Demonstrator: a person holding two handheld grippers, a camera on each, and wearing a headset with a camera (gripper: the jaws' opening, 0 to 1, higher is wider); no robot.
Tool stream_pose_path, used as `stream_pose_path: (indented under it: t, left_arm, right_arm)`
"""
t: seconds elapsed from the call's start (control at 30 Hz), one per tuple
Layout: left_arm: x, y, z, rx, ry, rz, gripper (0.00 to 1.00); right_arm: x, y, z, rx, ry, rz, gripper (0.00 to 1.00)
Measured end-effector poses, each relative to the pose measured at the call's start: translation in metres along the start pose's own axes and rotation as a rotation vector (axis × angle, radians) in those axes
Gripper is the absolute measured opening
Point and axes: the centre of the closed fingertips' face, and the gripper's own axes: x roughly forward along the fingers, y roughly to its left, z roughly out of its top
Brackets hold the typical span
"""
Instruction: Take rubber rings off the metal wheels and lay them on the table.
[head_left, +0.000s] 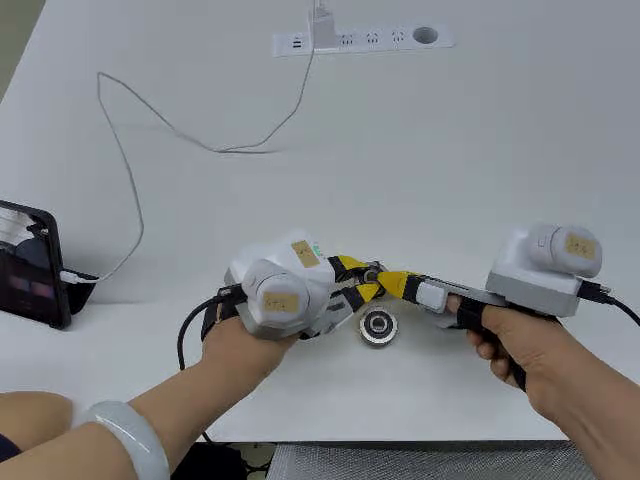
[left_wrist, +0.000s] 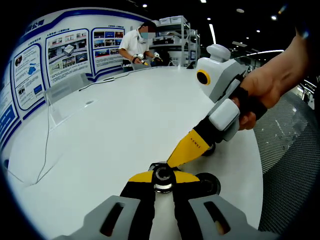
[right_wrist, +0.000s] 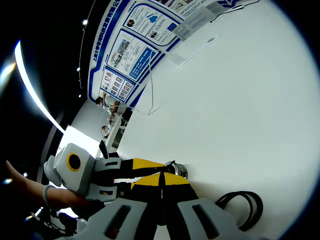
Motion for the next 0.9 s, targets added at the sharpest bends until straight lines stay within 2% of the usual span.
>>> stream_pose_path:
  t: [0.3,0.53,0.6,0.63,0.8,0.9]
  left_arm:
    - [0.000,0.001,0.000,0.007,0.002,-0.004,0.14]
    - [0.000,0.001,0.001,0.018,0.001,-0.004,0.16]
    - [-0.002,0.002,0.003,0.025,-0.005,0.002,0.18]
    - [-0.004,0.000,0.005,0.013,-0.022,-0.006,0.20]
    - [-0.008,0.000,0.003,0.046,-0.016,0.000,0.22]
    - [-0.010,0.001,0.000,0.039,-0.015,0.005,0.24]
  right_arm:
    - [-0.002,0.007,-0.001,0.002,0.001,0.022,0.01]
    - [-0.002,-0.001,0.001,0.009,-0.012,-0.022,0.02]
    - [-0.003,-0.001,0.002,0.006,-0.014,-0.026,0.02]
    - [-0.003,-0.002,0.002,0.004,-0.016,-0.030,0.02]
    - [-0.002,0.000,0.002,0.003,-0.015,-0.027,0.02]
    - [-0.002,0.001,0.002,0.005,-0.016,-0.024,0.02]
